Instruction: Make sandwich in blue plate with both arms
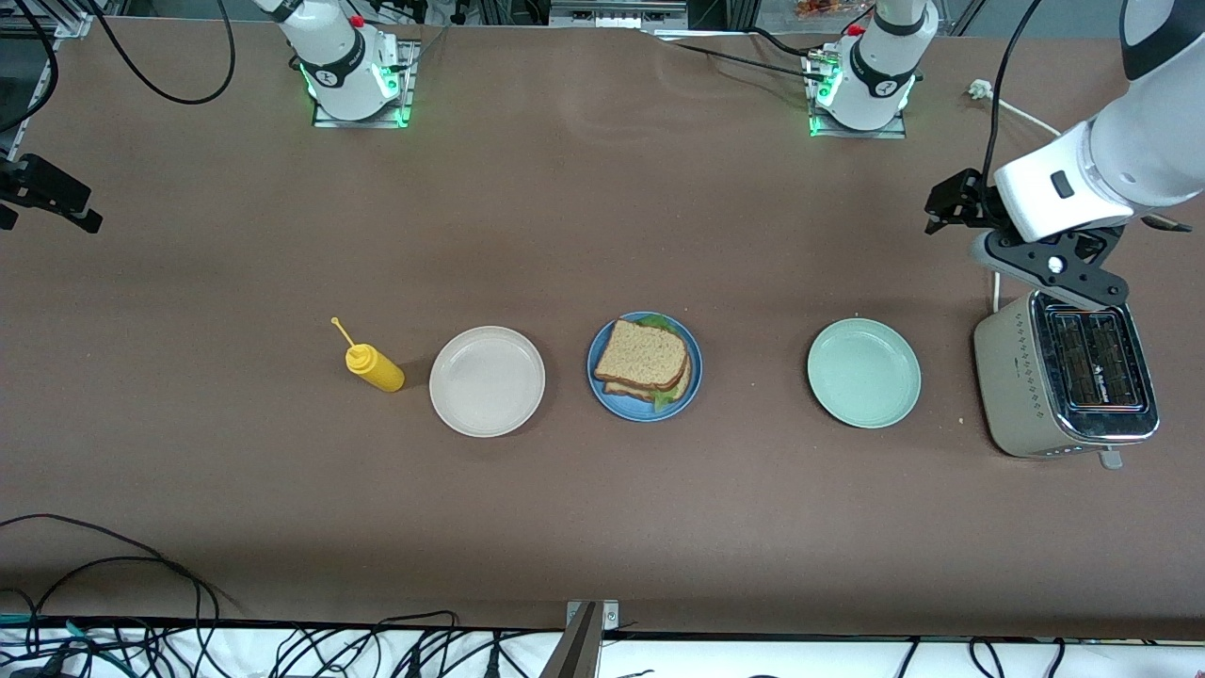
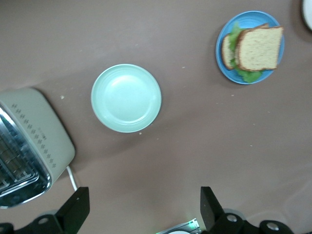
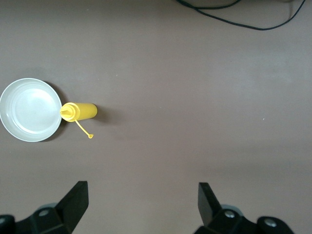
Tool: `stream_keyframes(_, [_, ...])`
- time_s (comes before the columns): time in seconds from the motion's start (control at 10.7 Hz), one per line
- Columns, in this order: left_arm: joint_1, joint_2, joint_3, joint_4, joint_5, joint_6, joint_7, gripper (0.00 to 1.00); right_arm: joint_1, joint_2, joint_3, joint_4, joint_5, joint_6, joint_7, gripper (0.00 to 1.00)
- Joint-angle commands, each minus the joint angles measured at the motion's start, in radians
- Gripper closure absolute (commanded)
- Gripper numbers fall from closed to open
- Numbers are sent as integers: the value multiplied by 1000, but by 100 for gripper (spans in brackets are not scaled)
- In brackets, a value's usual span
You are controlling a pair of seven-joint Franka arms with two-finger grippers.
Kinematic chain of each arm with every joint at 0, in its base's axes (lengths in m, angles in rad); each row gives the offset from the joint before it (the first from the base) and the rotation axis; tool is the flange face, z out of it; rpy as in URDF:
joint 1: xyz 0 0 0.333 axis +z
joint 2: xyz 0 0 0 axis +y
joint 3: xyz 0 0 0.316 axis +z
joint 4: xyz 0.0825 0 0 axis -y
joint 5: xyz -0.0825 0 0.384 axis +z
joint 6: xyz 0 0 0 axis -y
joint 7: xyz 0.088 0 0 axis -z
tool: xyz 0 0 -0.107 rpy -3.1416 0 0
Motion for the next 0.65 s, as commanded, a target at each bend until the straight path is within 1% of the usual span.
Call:
stream_keyframes(0.0, [-85,-170,150,-215,-16,174,-21,0,-3,17,4,24,13,-17,2,0])
stream_keyframes(0.09, [-145,-231,219,-300,-12,281,-22,0,-5,17,4,25,12,-17,1,0])
stream_keyframes(0.19, [-195,-242,276,-308,-12,290,-24,0,-5,17,4,25,10,-17,-2,0])
stream_keyframes(0.28, [-198,-243,297,-299,-22,290,-22,0,-6,15,3,25,10,-17,-3,0])
stream_keyframes(0.47, [-198,-244,301,-259,-18,270,-22,0,-6,15,4,25,10,-16,5,0])
stream_keyframes(0.56, [-198,-243,295,-249,-6,220,-24,0,-6,15,4,25,10,-17,4,0])
